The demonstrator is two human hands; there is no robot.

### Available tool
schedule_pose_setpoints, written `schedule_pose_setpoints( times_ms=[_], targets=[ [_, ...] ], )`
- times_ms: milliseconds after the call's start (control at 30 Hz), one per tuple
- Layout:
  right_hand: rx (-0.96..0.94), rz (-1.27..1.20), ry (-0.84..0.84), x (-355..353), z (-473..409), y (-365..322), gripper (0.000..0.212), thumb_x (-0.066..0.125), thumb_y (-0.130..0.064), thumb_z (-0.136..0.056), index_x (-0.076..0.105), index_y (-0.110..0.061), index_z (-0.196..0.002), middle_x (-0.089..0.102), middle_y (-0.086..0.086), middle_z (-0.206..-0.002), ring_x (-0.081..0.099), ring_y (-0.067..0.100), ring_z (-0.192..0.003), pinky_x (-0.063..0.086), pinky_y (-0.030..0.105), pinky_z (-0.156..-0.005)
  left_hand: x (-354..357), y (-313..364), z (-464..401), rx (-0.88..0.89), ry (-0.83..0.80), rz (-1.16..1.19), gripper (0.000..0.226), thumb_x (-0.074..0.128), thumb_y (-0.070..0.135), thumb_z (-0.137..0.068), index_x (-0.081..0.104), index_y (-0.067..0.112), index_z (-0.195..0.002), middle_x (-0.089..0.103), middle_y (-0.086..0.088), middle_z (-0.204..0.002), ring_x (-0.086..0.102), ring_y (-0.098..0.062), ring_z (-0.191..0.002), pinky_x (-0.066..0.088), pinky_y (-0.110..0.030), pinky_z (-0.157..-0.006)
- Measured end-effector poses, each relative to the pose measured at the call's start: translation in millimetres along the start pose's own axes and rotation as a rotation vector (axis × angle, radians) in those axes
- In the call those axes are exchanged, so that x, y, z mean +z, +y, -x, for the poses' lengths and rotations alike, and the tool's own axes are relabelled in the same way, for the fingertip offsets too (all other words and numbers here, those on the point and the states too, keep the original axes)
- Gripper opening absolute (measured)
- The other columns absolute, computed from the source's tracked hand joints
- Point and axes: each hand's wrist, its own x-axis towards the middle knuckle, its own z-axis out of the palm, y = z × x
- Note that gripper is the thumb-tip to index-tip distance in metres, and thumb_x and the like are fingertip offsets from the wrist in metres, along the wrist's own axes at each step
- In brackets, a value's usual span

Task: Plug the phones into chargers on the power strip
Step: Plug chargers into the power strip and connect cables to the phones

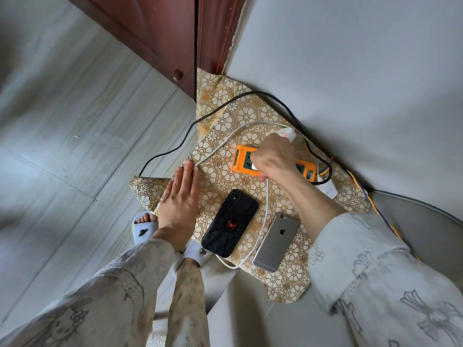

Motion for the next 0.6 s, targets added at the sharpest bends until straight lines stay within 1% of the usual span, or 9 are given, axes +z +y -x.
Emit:
schedule_pose_setpoints(
  times_ms=[67, 133, 267, 333, 400, 467, 533, 567, 600],
  targets=[
    [-0.001, -0.003, -0.001, -1, 1, -1, 0.005, 0.05, -0.005, -0.085, 0.055, -0.004, -0.083, 0.065, 0.017, -0.113, 0.068, 0.034, -0.08, 0.058, 0.041, -0.076, -1, 0, 1, 0.0, -0.006, -0.006, 0.093, 0.049, 0.005, -0.089, -0.033, 0.017, -0.132, -0.035, -0.004, -0.145, -0.023, -0.022, -0.14, 0.0, -0.034, -0.119],
    [0.019, -0.009, 0.003, -2, 0, -2, 0.008, 0.05, -0.005, -0.085, 0.052, -0.003, -0.078, 0.065, 0.016, -0.11, 0.068, 0.033, -0.078, 0.058, 0.04, -0.074, -2, 0, 1, -0.002, -0.015, -0.017, 0.093, 0.049, 0.006, -0.09, -0.033, 0.017, -0.132, -0.035, -0.005, -0.145, -0.024, -0.022, -0.139, 0.0, -0.034, -0.119],
    [0.055, -0.006, -0.028, -6, 1, -3, 0.022, 0.05, -0.005, -0.086, 0.047, -0.004, -0.064, 0.058, 0.007, -0.083, 0.066, 0.027, -0.052, 0.056, 0.03, -0.053, -4, 2, 0, -0.005, -0.024, -0.041, 0.095, 0.051, 0.007, -0.089, -0.034, 0.016, -0.132, -0.036, -0.005, -0.145, -0.023, -0.022, -0.139, 0.001, -0.033, -0.119],
    [0.05, 0.013, -0.114, -11, 0, -1, 0.021, 0.056, -0.013, -0.086, 0.049, -0.004, -0.069, 0.064, 0.009, -0.079, 0.068, 0.025, -0.053, 0.056, 0.028, -0.053, -5, 0, 0, 0.001, -0.029, -0.038, 0.097, 0.052, 0.008, -0.088, -0.034, 0.017, -0.132, -0.035, -0.004, -0.146, -0.026, -0.019, -0.137, -0.002, -0.032, -0.118],
    [0.035, -0.03, -0.179, -20, -3, 5, 0.032, 0.062, -0.032, -0.086, 0.052, -0.003, -0.075, 0.066, 0.013, -0.076, 0.07, 0.025, -0.06, 0.059, 0.032, -0.059, -5, -2, 1, 0.01, -0.025, -0.038, 0.1, 0.055, 0.01, -0.087, -0.033, 0.017, -0.133, -0.034, -0.003, -0.147, -0.027, -0.017, -0.135, -0.005, -0.029, -0.112],
    [-0.026, -0.046, -0.108, -30, -7, 14, 0.045, 0.055, -0.049, -0.086, 0.056, -0.004, -0.076, 0.065, 0.01, -0.074, 0.067, 0.024, -0.063, 0.057, 0.034, -0.067, -4, -3, 0, 0.014, -0.012, -0.041, 0.101, 0.057, 0.012, -0.086, -0.032, 0.018, -0.133, -0.033, -0.002, -0.147, -0.026, -0.016, -0.136, -0.005, -0.027, -0.11],
    [-0.067, -0.013, 0.083, -37, -9, 30, 0.05, 0.046, -0.05, -0.089, 0.053, -0.007, -0.067, 0.06, 0.006, -0.063, 0.059, 0.019, -0.054, 0.051, 0.031, -0.061, -2, -2, 0, 0.007, 0.0, -0.053, 0.101, 0.057, 0.012, -0.086, -0.032, 0.018, -0.133, -0.033, -0.002, -0.146, -0.022, -0.018, -0.139, -0.002, -0.028, -0.112],
    [-0.065, 0.011, 0.179, -39, -11, 40, 0.049, 0.045, -0.048, -0.091, 0.057, -0.005, -0.069, 0.062, 0.009, -0.066, 0.06, 0.023, -0.06, 0.05, 0.033, -0.063, -2, -2, 0, 0.006, 0.006, -0.055, 0.101, 0.057, 0.011, -0.086, -0.032, 0.018, -0.133, -0.033, -0.002, -0.146, -0.021, -0.019, -0.14, -0.001, -0.029, -0.113],
    [-0.033, 0.049, 0.236, -40, -13, 50, 0.048, 0.044, -0.046, -0.091, 0.063, -0.003, -0.08, 0.066, 0.014, -0.079, 0.063, 0.03, -0.076, 0.052, 0.037, -0.072, -1, -1, 0, 0.008, 0.013, -0.047, 0.1, 0.056, 0.009, -0.086, -0.032, 0.018, -0.133, -0.033, -0.002, -0.146, -0.019, -0.02, -0.141, 0.001, -0.03, -0.115]
  ],
)
